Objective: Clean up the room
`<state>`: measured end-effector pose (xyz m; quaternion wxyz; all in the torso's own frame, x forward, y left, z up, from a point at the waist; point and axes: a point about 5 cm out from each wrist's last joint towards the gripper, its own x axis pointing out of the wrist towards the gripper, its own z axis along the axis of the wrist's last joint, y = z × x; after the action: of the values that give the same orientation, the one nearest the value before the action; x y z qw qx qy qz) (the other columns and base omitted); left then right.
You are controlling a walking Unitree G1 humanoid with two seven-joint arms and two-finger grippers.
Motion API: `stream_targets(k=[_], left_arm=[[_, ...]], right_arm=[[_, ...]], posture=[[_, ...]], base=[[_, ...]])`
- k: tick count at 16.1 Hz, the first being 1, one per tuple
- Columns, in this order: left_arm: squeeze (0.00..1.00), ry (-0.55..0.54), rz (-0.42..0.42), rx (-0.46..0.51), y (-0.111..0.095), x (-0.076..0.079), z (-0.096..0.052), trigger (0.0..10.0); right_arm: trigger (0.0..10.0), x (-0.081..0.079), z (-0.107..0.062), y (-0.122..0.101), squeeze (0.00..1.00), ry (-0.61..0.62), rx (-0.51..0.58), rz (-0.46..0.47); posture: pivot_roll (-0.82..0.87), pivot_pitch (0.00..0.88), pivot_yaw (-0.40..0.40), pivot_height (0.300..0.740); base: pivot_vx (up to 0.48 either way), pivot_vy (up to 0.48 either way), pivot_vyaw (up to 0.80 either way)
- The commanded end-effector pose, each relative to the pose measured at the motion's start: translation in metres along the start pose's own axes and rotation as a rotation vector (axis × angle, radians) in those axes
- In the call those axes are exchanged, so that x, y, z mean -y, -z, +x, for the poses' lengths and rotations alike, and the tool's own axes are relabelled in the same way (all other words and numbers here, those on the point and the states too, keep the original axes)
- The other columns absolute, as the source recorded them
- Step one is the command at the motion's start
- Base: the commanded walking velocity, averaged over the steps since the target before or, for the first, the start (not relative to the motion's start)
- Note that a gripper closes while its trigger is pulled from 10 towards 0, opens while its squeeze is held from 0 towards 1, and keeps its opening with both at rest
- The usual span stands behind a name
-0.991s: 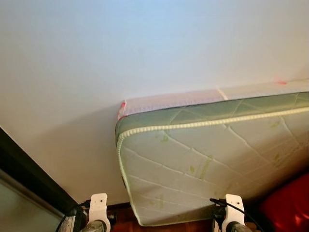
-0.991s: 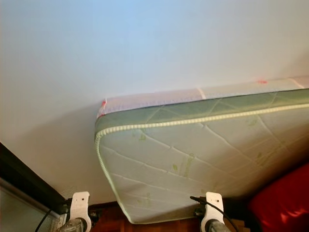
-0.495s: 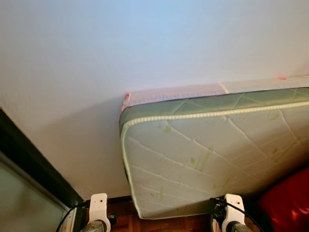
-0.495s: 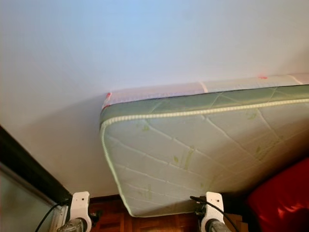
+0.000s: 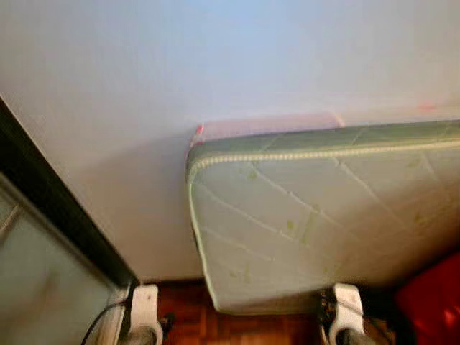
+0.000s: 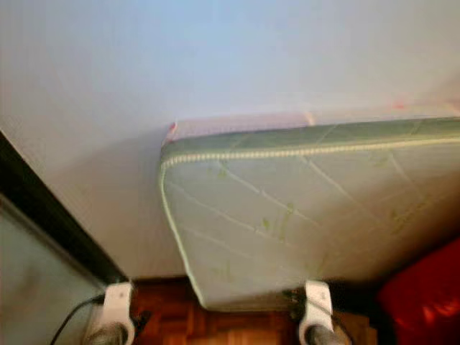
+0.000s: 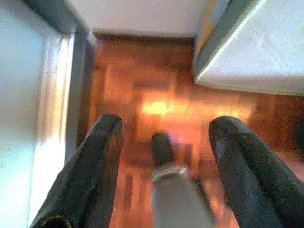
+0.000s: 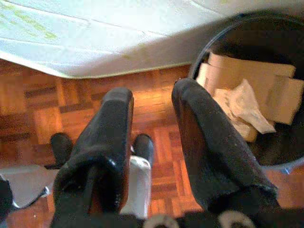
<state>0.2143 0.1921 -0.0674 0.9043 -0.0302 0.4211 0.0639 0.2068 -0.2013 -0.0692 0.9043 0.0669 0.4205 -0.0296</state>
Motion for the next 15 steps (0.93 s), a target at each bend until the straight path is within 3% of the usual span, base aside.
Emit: stream_targets(k=[1,8,15], left_arm=[[0.0,0.007,0.011,-0.021,0.0053,0.0018,-0.0006,10.0],[0.0,0.006,0.007,-0.02,0.0053,0.0018,-0.0006,10.0],[0.0,0.006,-0.003,-0.016,0.0046,0.0026,-0.0005,10.0]], right_arm=[[10.0,0.0021,-0.0015,0.0068,0.0,0.008,-0.019,0.005],[10.0,0.0023,-0.0016,0.0078,0.0,0.01,-0.026,0.013],[10.0,0.0026,-0.0014,0.0071,0.0,0.006,-0.031,0.009]], posture=[[-0.13,0.0,0.013,0.74],[-0.13,0.0,0.013,0.74],[-0.13,0.0,0.008,0.74]], base=[[0.0,0.0,0.0],[0.0,0.0,0.0],[0.0,0.0,-0.75]])
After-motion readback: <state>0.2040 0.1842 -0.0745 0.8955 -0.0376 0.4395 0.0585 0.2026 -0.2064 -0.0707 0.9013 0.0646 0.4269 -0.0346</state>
